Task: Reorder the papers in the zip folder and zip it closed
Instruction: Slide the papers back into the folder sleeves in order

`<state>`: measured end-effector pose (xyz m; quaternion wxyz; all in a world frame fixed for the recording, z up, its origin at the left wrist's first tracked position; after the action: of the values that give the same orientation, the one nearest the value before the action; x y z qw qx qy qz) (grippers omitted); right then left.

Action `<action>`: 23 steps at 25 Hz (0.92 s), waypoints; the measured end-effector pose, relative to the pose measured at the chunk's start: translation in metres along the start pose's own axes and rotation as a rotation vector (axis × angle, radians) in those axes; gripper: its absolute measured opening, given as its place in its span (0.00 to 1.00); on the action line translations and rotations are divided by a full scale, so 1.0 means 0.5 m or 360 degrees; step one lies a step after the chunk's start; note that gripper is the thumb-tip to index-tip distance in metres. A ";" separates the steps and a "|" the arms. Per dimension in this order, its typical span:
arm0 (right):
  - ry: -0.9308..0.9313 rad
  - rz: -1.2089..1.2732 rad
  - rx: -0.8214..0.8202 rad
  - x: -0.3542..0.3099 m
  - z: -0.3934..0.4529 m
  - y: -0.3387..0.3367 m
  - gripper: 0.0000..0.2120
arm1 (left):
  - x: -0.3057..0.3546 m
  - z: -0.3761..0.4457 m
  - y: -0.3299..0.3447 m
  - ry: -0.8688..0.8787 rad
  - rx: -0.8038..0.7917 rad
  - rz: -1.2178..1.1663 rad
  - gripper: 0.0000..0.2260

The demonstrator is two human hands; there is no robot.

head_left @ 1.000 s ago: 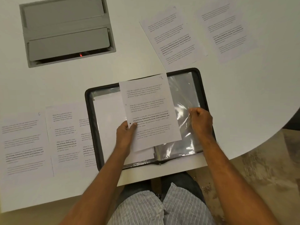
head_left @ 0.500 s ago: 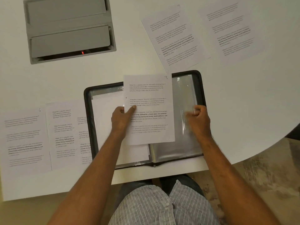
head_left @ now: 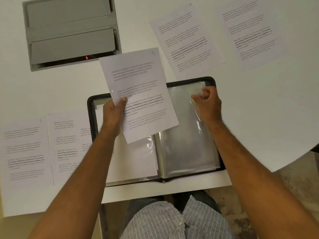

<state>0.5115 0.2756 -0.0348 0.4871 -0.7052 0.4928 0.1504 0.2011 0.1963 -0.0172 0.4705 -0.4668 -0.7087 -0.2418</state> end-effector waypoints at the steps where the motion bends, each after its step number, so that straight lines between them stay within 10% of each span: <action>1: -0.0061 -0.0015 -0.0009 -0.014 0.013 0.005 0.21 | 0.007 0.007 0.000 0.0019 0.0026 -0.0040 0.05; 23: -0.0822 -0.0331 -0.0368 -0.034 0.077 -0.022 0.08 | 0.165 0.155 0.067 0.0470 0.0407 -0.0209 0.06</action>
<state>0.5233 0.3175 -0.0355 0.5257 -0.7410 0.2573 0.3292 0.1866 0.3077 0.0191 0.6080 -0.3155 -0.6858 -0.2459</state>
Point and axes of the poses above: each hand's wrist, its own z-axis towards the middle knuckle, its own y-axis out of the palm, x = y × z, the point moved 1 cm from there along z, towards the middle knuckle, and after that the axes turned 8 degrees about y, right-handed, at the moved point
